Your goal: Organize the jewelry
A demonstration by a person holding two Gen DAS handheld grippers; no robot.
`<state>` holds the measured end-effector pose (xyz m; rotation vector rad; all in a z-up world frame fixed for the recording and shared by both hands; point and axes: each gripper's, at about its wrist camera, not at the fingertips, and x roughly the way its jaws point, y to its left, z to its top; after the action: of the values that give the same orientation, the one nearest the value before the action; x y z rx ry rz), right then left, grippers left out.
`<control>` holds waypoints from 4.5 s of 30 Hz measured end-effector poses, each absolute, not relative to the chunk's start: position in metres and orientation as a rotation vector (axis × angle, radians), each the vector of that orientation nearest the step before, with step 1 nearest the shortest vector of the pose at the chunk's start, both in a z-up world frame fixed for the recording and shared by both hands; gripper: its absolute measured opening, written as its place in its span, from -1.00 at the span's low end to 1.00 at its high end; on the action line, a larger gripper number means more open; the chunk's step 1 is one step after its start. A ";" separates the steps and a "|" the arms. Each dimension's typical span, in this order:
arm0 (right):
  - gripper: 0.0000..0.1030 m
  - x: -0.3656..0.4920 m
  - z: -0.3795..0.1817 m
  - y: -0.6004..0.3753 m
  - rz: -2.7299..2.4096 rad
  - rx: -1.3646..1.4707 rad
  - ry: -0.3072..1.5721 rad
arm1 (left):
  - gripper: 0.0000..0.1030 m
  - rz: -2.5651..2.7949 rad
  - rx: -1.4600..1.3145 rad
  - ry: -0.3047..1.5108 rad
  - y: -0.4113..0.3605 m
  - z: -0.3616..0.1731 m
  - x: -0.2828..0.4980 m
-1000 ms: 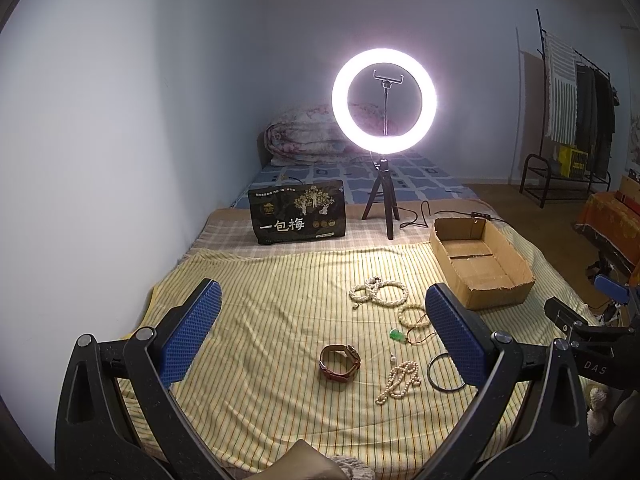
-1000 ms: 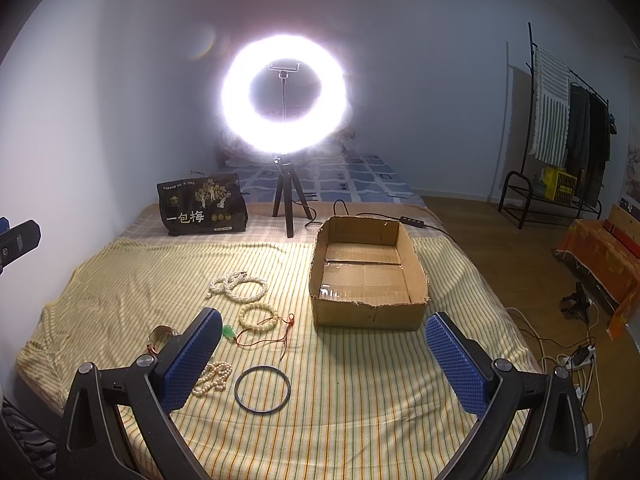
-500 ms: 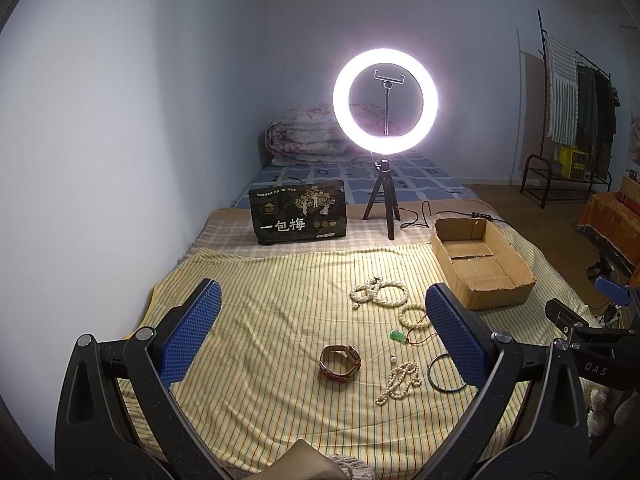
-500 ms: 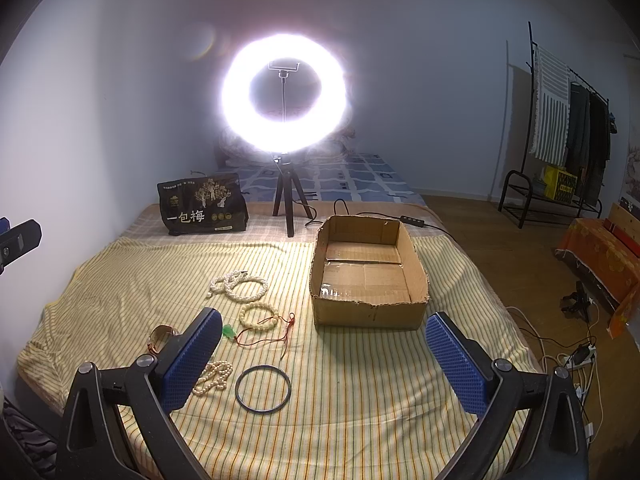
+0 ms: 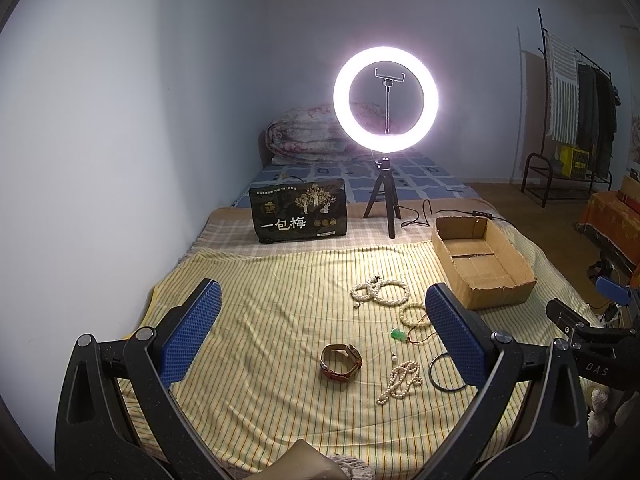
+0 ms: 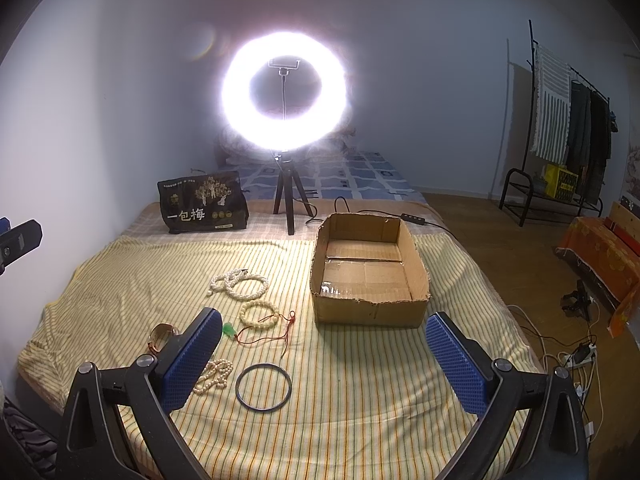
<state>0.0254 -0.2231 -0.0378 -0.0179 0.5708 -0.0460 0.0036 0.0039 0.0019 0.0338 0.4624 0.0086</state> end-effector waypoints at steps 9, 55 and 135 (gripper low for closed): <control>0.99 0.026 -0.040 -0.222 -0.049 -0.021 0.581 | 1.00 0.012 0.038 0.476 0.002 -0.004 0.004; 0.99 0.068 -0.075 -0.237 -0.052 -0.094 0.773 | 1.00 -0.012 0.105 0.826 0.030 -0.073 0.079; -0.99 0.144 -0.135 -0.179 0.291 -0.213 0.997 | -0.89 -0.191 -0.137 1.160 0.025 -0.166 0.170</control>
<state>0.1444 -0.1790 -0.1346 -0.2128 0.9970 0.2912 0.1704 0.0252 -0.1661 -0.1369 1.1596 -0.1911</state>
